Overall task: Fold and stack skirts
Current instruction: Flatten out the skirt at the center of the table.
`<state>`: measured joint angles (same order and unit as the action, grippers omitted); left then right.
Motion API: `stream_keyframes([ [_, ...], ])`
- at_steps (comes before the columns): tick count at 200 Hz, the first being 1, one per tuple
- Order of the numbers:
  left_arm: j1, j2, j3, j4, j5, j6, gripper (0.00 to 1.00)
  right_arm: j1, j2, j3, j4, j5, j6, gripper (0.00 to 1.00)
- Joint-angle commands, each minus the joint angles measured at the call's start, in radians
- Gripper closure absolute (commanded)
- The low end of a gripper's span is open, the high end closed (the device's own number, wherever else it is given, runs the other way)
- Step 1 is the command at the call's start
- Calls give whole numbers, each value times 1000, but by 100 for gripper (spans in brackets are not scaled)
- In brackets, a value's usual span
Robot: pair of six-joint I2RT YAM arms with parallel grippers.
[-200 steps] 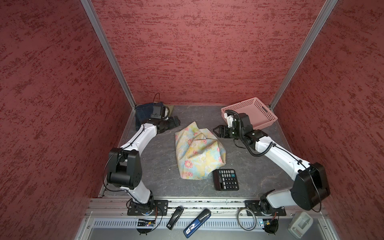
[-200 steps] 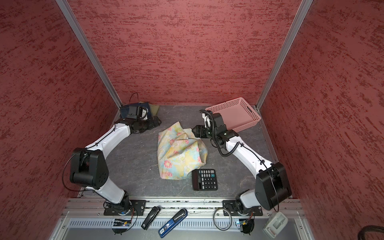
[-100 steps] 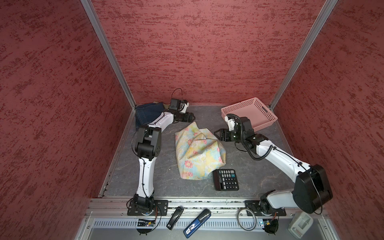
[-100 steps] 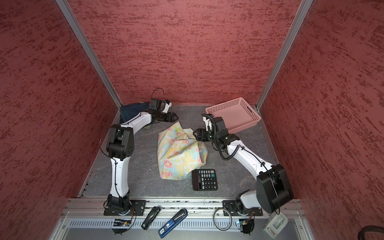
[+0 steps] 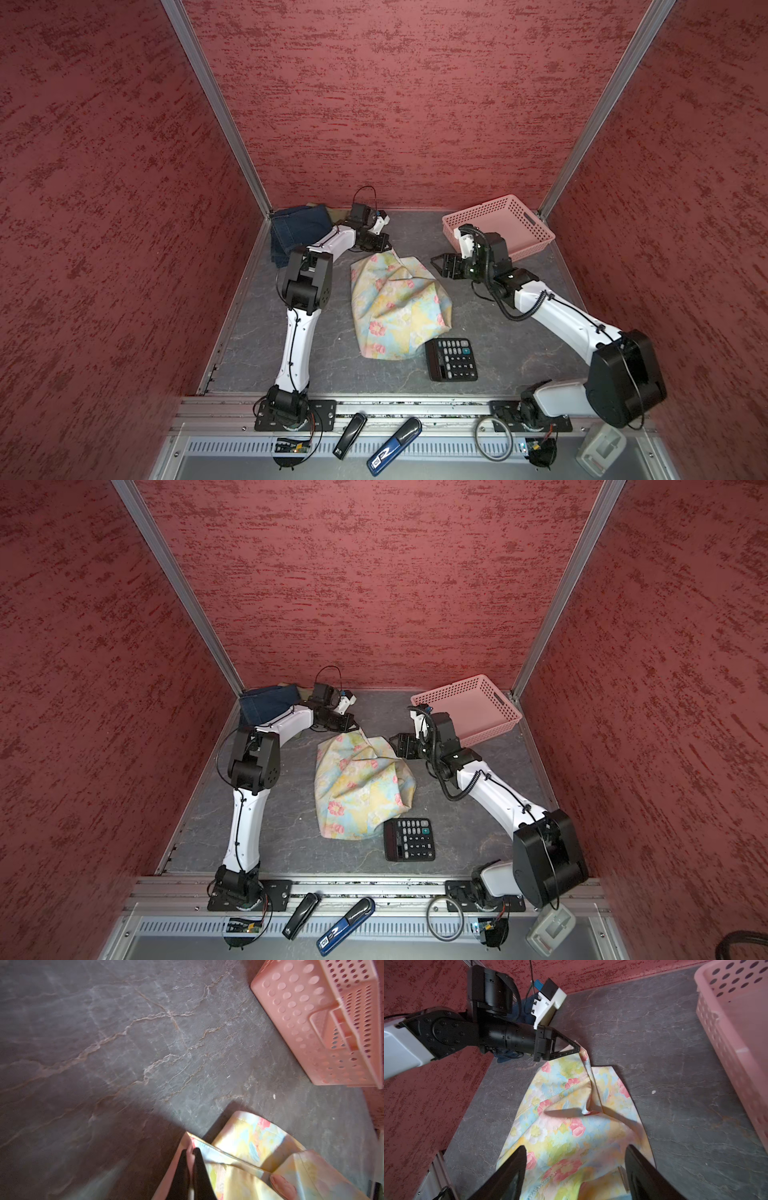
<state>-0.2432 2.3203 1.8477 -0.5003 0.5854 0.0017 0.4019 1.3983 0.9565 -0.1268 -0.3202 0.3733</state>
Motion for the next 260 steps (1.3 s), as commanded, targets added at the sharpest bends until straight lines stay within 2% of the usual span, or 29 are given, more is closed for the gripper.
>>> stream_keyframes([
  [1,48,-144,-44,170,115,-125,100,-5,27,-29,36,32,-23,25],
  [62,89,-450,-314,451,219,-265,100,-5,132,3,104,-33,0,24],
  [104,96,-574,-449,470,243,-235,100,-7,220,26,238,-65,-1,21],
  [122,116,-607,-516,497,247,-252,100,-12,273,32,314,-59,16,20],
  [157,149,-645,-651,555,201,-294,100,-15,451,160,366,-119,57,19],
  [196,180,-651,-793,645,133,-387,100,-11,694,409,235,-182,66,22],
  [225,191,-656,-842,657,114,-395,100,9,811,552,115,-193,37,22],
  [260,198,-655,-858,683,111,-414,100,47,897,621,151,-227,46,24],
])
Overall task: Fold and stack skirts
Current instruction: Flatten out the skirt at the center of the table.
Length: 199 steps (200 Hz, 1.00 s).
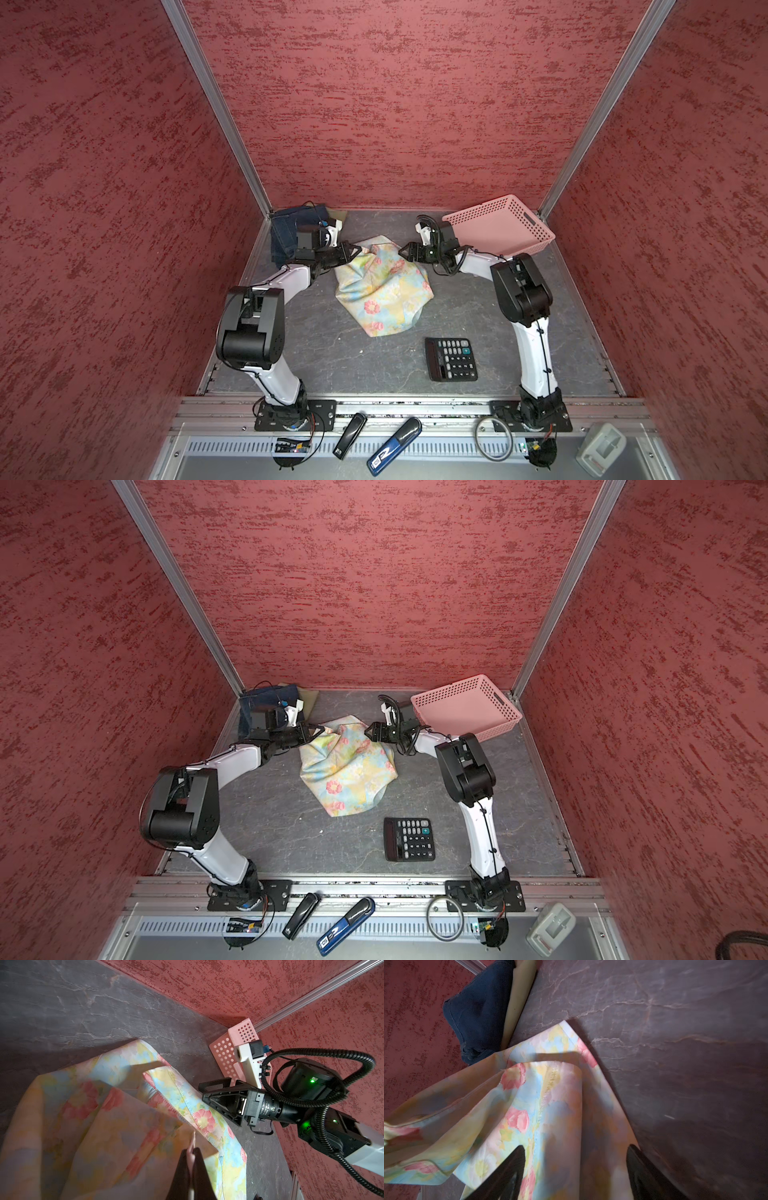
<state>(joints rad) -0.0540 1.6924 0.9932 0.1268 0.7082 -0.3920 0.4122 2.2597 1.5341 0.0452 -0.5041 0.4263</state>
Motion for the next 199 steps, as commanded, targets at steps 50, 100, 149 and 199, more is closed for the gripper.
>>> stream_keyframes([
  [50,17,-17,28,21,-33,-43,100,76,-11,63,153,-24,-6,69],
  [100,56,-95,206,-133,-109,-109,100,55,-212,174,114,70,-121,100],
  [149,113,-271,308,-243,-140,-110,100,53,-472,1,140,108,-236,100],
  [199,106,-506,-2,-133,-202,-164,100,54,-757,-485,328,8,-331,95],
])
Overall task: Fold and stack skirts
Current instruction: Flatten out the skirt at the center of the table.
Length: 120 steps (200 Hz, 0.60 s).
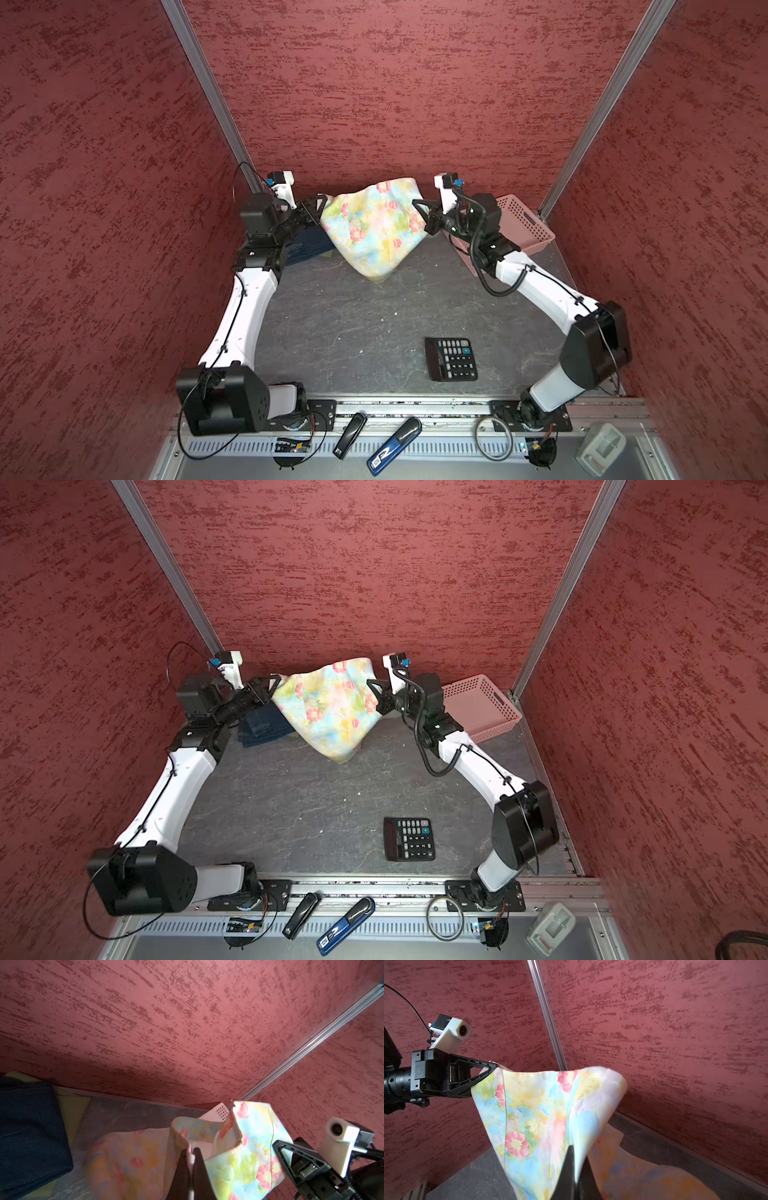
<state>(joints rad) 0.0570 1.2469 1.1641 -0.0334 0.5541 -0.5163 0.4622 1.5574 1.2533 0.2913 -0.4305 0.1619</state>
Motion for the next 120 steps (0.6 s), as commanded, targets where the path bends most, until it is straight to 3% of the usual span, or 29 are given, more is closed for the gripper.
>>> stream_keyframes([
  [1,-7,-63,-184,33,-50,-42,100,5,-58,-216,87,-70,-68,94],
  [12,-11,-107,-303,86,-78,-80,100,6,-98,-358,168,-72,-74,79],
  [21,-14,-127,-382,120,-87,-112,100,4,-136,-446,217,-46,-69,54],
  [30,-17,-133,-444,122,-96,-120,100,3,-151,-495,226,-10,-46,36],
  [41,-26,-132,-491,102,-132,-121,100,-1,-166,-529,240,18,-14,25],
  [82,-52,-102,-654,152,-199,-135,100,-8,-110,-484,159,34,42,22],
  [120,-60,-36,-737,206,-195,-136,100,0,147,-284,-48,-72,135,28],
])
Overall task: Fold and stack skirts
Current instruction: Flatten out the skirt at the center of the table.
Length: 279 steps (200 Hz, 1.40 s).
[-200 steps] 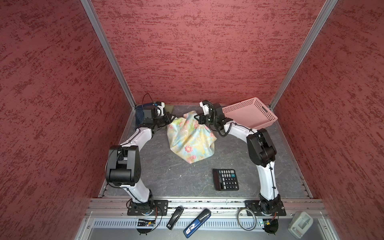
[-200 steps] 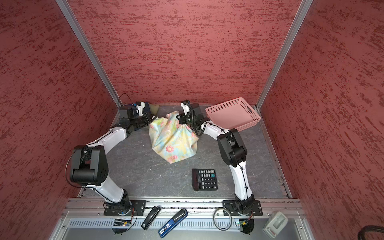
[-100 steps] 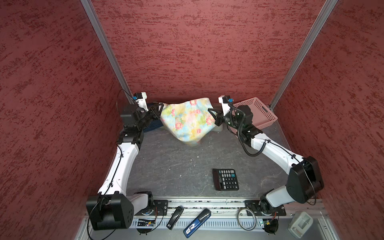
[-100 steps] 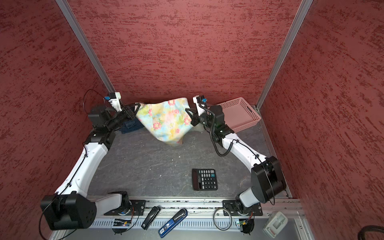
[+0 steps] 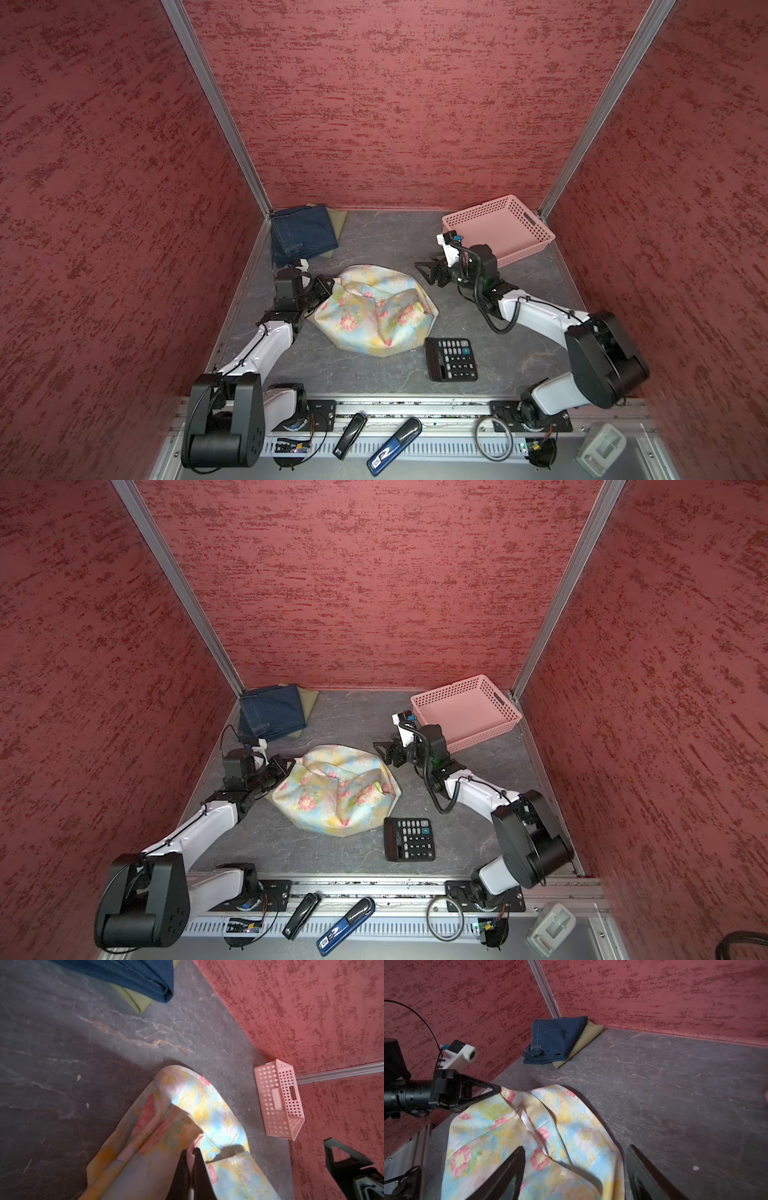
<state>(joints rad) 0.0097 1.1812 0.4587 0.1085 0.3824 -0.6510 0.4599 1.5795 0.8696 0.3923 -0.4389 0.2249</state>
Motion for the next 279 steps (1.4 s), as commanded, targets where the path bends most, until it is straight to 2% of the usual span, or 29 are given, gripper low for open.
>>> stream_keyframes([
  [1,-13,30,-34,64,-25,-1,100,4,128,104,-157,-63,73,29],
  [24,-19,41,-65,74,-43,8,100,30,204,172,-287,-33,104,31],
  [58,-20,49,-106,98,-46,14,100,68,221,193,-447,-31,128,32],
  [112,-29,89,-65,98,-49,19,100,115,224,212,-615,-170,143,30],
  [128,-30,96,-60,108,-49,17,100,143,238,242,-667,-183,123,35],
  [136,-31,99,-57,112,-47,16,100,151,234,243,-662,-197,126,43],
  [145,-31,102,-49,111,-45,13,100,152,227,243,-639,-225,143,55],
  [157,-34,105,-37,109,-42,13,100,151,216,263,-614,-262,151,77],
  [168,-36,107,-20,106,-39,11,100,152,209,290,-599,-290,154,86],
  [177,-38,109,-6,101,-38,11,100,152,211,324,-602,-296,153,100],
  [207,-49,101,23,88,-40,8,100,152,166,328,-578,-238,138,100],
  [242,-54,87,59,80,-43,-3,100,150,71,272,-535,-46,60,100],
  [256,-52,98,107,85,-39,-21,100,128,59,306,-512,20,30,100],
  [279,-47,155,274,64,-29,-29,100,52,92,464,-498,18,-20,100],
])
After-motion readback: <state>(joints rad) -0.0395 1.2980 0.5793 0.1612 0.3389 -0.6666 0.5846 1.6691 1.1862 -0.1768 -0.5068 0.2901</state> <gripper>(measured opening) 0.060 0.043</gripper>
